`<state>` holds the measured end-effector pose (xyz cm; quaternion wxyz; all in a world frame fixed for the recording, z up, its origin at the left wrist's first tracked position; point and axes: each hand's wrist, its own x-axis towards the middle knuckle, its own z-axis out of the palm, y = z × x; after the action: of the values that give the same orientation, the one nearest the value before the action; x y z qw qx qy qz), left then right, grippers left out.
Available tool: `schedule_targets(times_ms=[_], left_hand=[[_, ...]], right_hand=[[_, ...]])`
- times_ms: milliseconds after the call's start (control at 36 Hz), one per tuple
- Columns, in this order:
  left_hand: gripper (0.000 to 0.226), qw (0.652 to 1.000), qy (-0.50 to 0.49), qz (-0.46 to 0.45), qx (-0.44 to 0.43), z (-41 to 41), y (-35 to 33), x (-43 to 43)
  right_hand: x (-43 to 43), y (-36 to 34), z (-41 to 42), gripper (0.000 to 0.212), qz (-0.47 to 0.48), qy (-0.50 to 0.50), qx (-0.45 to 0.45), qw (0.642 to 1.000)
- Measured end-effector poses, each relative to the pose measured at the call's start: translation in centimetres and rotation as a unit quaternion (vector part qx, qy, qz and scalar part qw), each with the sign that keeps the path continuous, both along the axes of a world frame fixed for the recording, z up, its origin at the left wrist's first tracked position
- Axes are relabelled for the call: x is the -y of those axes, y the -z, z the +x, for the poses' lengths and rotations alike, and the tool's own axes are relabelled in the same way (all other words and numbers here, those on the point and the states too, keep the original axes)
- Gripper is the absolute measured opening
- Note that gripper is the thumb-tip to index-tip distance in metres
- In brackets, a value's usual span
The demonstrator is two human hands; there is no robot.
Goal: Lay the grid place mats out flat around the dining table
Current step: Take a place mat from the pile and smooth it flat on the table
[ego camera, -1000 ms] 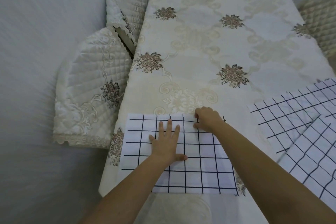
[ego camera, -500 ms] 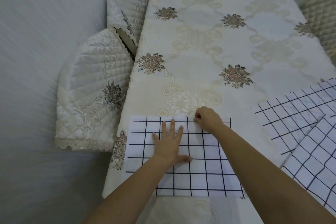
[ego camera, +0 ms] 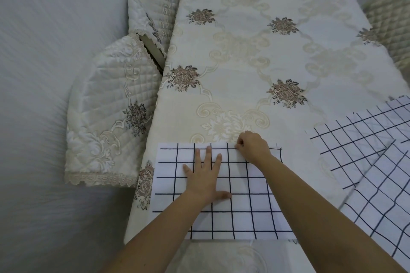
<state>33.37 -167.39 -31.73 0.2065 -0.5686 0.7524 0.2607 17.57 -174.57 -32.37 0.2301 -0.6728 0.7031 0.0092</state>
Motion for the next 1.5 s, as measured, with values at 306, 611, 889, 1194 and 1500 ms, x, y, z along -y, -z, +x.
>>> schedule_targets(times_ms=[306, 611, 889, 1194, 1500], left_hand=[[0.111, 1.000, -0.002, -0.003, -0.004, 0.1, 0.2, 0.0], [0.114, 1.000, 0.004, -0.001, -0.001, 0.2, 0.5, -0.2], [0.122, 1.000, 0.008, -0.002, 0.014, 0.3, 1.0, -0.4], [0.119, 1.000, 0.019, -0.014, 0.012, 0.7, 1.4, -0.6], [0.107, 0.997, 0.030, -0.069, 0.034, 0.3, 1.7, -1.5]], right_hand=[[-0.3, -0.3, 0.4, 0.023, 0.001, 0.005, -0.023, 1.000], [-2.7, 0.2, 2.7, 0.053, -0.147, -0.052, -0.101, 0.983], [-8.0, 2.6, 4.3, 0.054, -0.076, -0.103, -0.064, 0.990], [-10.8, 3.7, -3.9, 0.075, -0.062, 0.031, -0.081, 0.994], [-12.4, 2.1, 2.7, 0.063, -0.041, -0.043, -0.044, 0.997]])
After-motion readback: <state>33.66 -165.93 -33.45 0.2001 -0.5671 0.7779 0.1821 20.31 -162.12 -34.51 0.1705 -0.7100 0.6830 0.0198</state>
